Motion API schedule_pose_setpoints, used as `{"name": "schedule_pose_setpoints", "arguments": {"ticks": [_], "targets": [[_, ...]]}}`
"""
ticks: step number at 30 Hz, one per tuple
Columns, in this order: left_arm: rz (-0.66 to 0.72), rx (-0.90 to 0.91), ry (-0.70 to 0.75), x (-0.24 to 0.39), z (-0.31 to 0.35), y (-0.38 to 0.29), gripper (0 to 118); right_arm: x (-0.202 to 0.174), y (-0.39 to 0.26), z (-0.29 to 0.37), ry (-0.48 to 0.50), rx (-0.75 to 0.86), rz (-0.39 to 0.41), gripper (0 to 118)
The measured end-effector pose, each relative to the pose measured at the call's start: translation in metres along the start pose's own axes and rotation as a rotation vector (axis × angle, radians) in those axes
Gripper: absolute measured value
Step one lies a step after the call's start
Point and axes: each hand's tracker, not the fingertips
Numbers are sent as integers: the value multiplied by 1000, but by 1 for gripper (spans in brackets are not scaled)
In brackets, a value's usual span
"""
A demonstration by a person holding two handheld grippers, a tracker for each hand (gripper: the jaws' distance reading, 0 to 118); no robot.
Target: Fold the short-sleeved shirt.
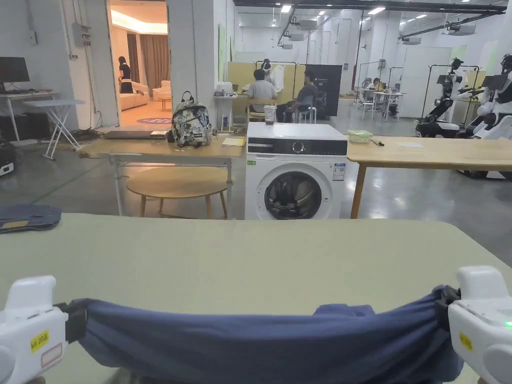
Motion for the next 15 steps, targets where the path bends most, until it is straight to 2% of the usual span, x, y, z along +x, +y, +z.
{"name": "schedule_pose_setpoints", "arguments": {"ticks": [8, 12, 15], "targets": [[-20, -196, 29, -7, -12, -77, 0, -13, -77, -1, 50, -183, -38, 1], [-52, -297, 56, -12, -25, -115, 0, -17, -117, -15, 47, -276, 0, 1], [-37, -347, 59, -21, -38, -138, 0, -22, -133, -11, 55, -336, 0, 1]]}}
